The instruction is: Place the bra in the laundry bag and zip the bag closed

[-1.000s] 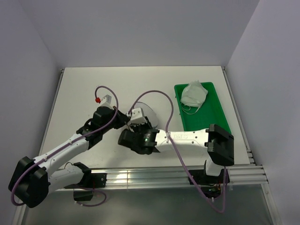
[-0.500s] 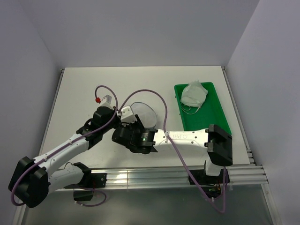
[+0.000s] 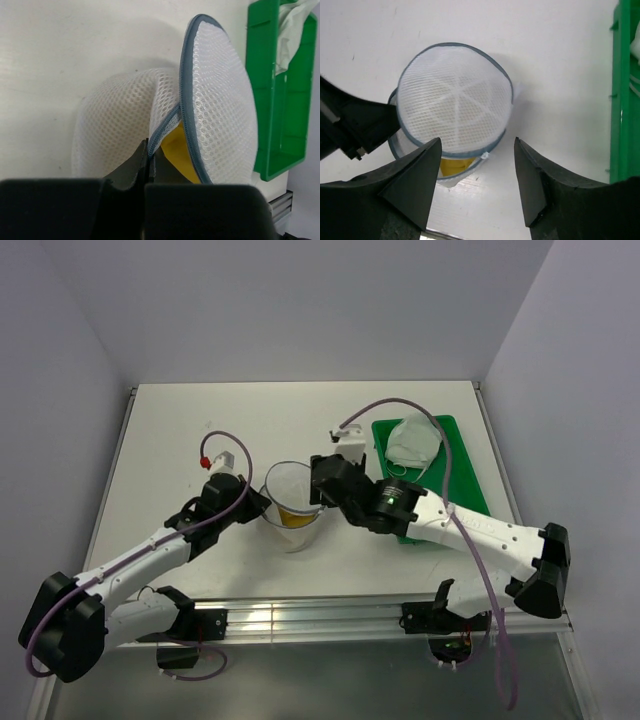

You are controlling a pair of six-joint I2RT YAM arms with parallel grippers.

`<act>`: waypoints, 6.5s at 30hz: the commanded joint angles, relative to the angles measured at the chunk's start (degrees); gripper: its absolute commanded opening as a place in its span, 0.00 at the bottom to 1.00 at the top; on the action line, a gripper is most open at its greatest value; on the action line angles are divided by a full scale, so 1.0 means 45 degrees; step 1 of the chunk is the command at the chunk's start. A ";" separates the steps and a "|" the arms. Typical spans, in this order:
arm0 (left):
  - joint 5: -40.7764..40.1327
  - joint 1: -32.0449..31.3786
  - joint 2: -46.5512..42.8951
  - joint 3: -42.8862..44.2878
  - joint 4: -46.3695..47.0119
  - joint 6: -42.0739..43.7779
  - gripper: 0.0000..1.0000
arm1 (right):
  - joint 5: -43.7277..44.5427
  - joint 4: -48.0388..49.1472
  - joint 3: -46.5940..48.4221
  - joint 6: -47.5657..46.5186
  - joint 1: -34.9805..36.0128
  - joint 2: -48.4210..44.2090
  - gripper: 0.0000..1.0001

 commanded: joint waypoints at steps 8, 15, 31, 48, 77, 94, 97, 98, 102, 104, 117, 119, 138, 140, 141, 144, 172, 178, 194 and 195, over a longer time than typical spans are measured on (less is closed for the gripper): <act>-0.0380 0.0060 -0.0813 -0.1054 0.0327 0.0143 0.00 | -0.6813 0.2849 -0.3949 0.1789 -0.3401 -0.1230 0.70; -0.0302 0.0060 -0.1047 -0.1346 0.0715 0.0319 0.00 | -0.9609 0.5583 -0.5784 0.3133 -0.5295 -0.1268 0.70; -0.0146 0.0060 -0.1458 -0.1621 0.0893 0.0573 0.00 | -1.1486 0.9529 -0.7389 0.6182 -0.6431 -0.0860 0.70; 0.0089 0.0060 -0.1341 -0.1621 0.1128 0.0710 0.00 | -1.1700 1.1014 -0.7428 0.7296 -0.6470 0.0956 0.60; -0.1609 -0.2651 -0.0681 0.4687 -0.3560 0.1376 0.60 | -0.2114 0.5472 -0.5459 0.7374 -0.3231 -0.1993 0.00; -0.5731 -0.7517 0.2330 0.5567 -0.3287 -0.0326 0.40 | -0.1251 0.3555 -0.4186 0.8371 -0.2681 -0.1211 0.00; -0.5945 -0.7576 0.2448 0.5450 -0.2955 -0.0248 0.41 | -0.1348 0.3477 -0.4049 0.8235 -0.2661 -0.1152 0.00; -0.6004 -0.7576 0.2525 0.5430 -0.2780 -0.0228 0.42 | -0.1407 0.3496 -0.3991 0.8196 -0.2681 -0.1132 0.00; -0.6044 -0.7576 0.2877 0.5508 -0.2468 -0.0072 0.42 | -0.1642 0.3438 -0.3796 0.7981 -0.2661 -0.1093 0.00; -0.6063 -0.7576 0.2994 0.5470 -0.2271 0.0026 0.42 | -0.1739 0.3398 -0.3698 0.7786 -0.2681 -0.1054 0.00; -0.6746 -0.7576 0.3522 0.5840 -0.1880 0.0338 0.44 | -0.1333 0.2543 -0.3347 0.7530 -0.2350 -0.1074 0.00; -0.6961 -0.7576 0.3639 0.5957 -0.1977 0.0280 0.44 | -0.0921 0.2150 -0.2995 0.7687 -0.2038 -0.1015 0.00; -0.7685 -0.7576 0.3503 0.6192 -0.2134 0.0378 0.11 | 0.0272 0.0822 -0.2077 0.8371 -0.1060 -0.0254 0.00; -0.7626 -0.7576 0.3367 0.6036 -0.2036 0.0397 0.04 | 0.0291 0.0723 -0.1979 0.8352 -0.1060 -0.0117 0.00; -0.7606 -0.7576 0.3327 0.6016 -0.2036 0.0416 0.02 | 0.0291 0.0781 -0.1979 0.8294 -0.1060 -0.0097 0.00; -0.7567 -0.7576 0.3171 0.5958 -0.2172 0.0495 0.00 | 0.0272 0.0840 -0.1998 0.8137 -0.1060 -0.0117 0.00; -0.6455 -0.7107 -0.0559 0.2599 -0.3482 0.0553 0.00 | -0.5293 0.4531 -0.2760 0.2239 -0.4985 0.0957 0.00; -0.6103 -0.7049 -0.0911 0.2110 -0.3463 0.0651 0.00 | -0.5821 0.4863 -0.2760 0.1750 -0.5591 0.1406 0.00; -0.5145 -0.7029 0.1704 0.4530 -0.1158 0.1294 0.35 | -0.2052 0.3085 -0.1783 0.2375 -0.3072 0.0215 0.00; -0.5184 -0.6991 0.1938 0.4628 -0.0848 0.1431 0.34 | -0.2188 0.3125 -0.1822 0.2414 -0.3052 0.0215 0.00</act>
